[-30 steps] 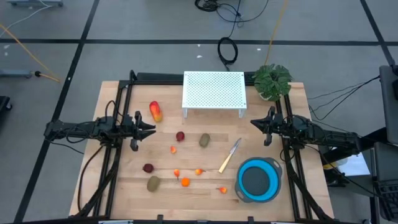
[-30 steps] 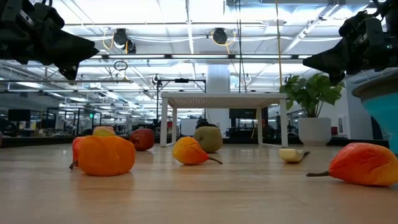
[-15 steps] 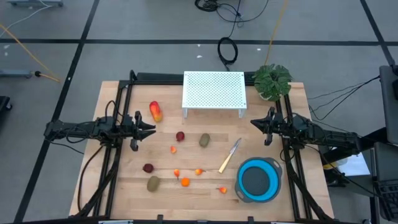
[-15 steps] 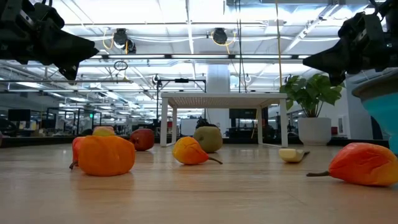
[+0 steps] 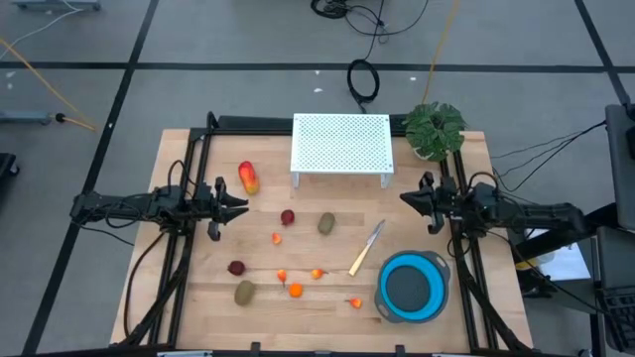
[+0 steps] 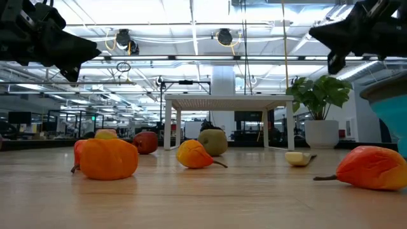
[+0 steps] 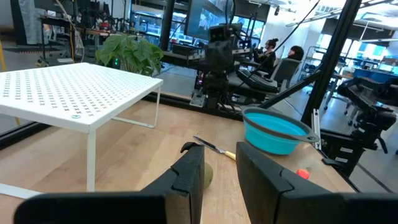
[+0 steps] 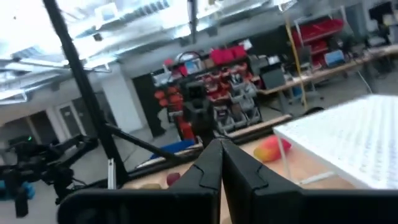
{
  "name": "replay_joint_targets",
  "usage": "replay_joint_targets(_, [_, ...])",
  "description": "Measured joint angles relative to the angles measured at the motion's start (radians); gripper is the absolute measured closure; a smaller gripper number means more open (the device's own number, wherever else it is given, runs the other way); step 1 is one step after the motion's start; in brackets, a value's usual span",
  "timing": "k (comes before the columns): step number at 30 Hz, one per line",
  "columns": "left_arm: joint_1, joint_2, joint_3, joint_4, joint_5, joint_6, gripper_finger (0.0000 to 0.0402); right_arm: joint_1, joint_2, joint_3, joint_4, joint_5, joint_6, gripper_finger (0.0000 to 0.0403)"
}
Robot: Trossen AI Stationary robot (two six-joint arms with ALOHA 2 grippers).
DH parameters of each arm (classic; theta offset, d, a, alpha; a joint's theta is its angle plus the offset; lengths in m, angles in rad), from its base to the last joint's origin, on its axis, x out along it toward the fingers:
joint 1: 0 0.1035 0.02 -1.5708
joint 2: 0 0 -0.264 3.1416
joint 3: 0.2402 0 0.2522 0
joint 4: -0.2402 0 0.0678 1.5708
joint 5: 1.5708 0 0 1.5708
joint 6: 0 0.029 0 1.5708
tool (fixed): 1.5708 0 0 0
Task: Pick & Place Fruit
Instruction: Put the blue strainer bowl on the shelf
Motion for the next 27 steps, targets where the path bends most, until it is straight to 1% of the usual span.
replay_joint_targets(3, [0.0, 0.0, 0.0, 0.0, 0.0, 0.0, 0.0309, 0.042, 0.102, 0.05, -0.001, 0.001, -0.035, 0.0403])
replay_joint_targets(9, [0.0, 0.0, 0.0, 0.0, 0.0, 0.0, 0.0309, 0.129, 0.337, 0.262, -0.152, 0.002, -0.125, 0.0403])
replay_joint_targets(11, [0.0, 0.0, 0.0, 0.0, 0.0, 0.0, 0.0309, 0.16, 0.415, 0.349, -0.247, 0.002, -0.169, 0.0403])
replay_joint_targets(13, [0.0, 0.0, 0.0, 0.0, 0.0, 0.0, 0.0309, 0.189, 0.487, 0.44, -0.382, 0.001, -0.194, 0.0403])
replay_joint_targets(16, [0.0, 0.0, 0.0, 0.0, 0.0, 0.0, 0.0309, 0.237, 0.59, 0.57, -0.608, 0.0, -0.194, 0.0403])
replay_joint_targets(19, [0.0, 0.0, 0.0, 0.0, 0.0, 0.0, 0.0309, 0.286, 0.676, 0.668, -0.79, -0.002, -0.197, 0.0403])
replay_joint_targets(22, [0.0, 0.0, 0.0, 0.0, 0.0, 0.0, 0.0309, 0.329, 0.742, 0.733, -0.895, -0.035, -0.246, 0.0403])
replay_joint_targets(27, [0.0, 0.0, 0.0, 0.0, 0.0, 0.0, 0.0309, 0.385, 0.809, 0.777, -0.917, -0.105, -0.325, 0.0403])
